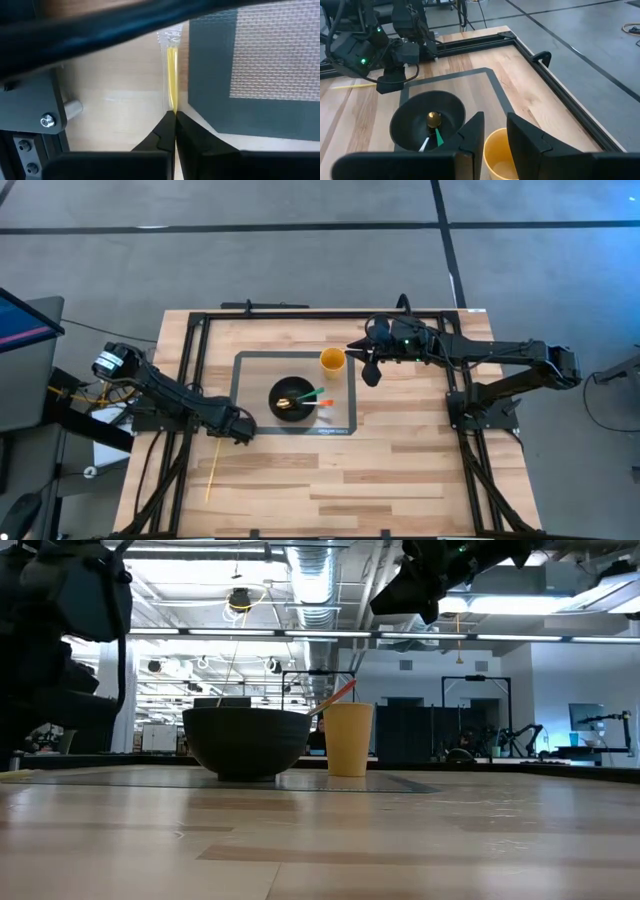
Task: Pick & Place Utensil
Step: Put the yellow straw into the yellow cup on the transparent mat
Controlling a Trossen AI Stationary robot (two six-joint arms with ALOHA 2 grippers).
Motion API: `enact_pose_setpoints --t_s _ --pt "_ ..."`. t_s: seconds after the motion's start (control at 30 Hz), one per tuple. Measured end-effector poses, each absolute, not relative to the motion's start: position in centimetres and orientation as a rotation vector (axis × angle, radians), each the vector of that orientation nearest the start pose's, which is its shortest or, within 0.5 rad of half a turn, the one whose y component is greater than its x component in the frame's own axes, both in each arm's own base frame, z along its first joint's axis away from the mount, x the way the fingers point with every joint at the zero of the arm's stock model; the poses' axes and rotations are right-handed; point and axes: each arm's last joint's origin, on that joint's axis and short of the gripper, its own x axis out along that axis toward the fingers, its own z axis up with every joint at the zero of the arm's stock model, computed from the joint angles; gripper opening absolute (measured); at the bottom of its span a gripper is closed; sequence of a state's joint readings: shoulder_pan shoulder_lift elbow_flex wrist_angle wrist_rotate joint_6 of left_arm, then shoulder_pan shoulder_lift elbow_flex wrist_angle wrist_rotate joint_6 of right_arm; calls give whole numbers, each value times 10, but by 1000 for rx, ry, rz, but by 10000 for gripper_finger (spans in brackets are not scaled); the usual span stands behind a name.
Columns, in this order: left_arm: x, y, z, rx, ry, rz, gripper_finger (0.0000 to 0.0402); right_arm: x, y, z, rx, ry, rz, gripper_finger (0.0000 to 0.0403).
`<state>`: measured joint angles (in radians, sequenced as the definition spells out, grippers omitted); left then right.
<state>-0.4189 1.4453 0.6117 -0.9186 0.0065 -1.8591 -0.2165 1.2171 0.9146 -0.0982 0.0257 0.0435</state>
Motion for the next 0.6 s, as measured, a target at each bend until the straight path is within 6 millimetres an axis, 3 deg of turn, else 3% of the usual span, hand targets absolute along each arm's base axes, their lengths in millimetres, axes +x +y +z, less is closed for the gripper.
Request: enact_pose_setpoints --t_s 0.6 --pt "201 -87 174 -895 1234 1031 4 263 -59 298 83 394 -248 77"
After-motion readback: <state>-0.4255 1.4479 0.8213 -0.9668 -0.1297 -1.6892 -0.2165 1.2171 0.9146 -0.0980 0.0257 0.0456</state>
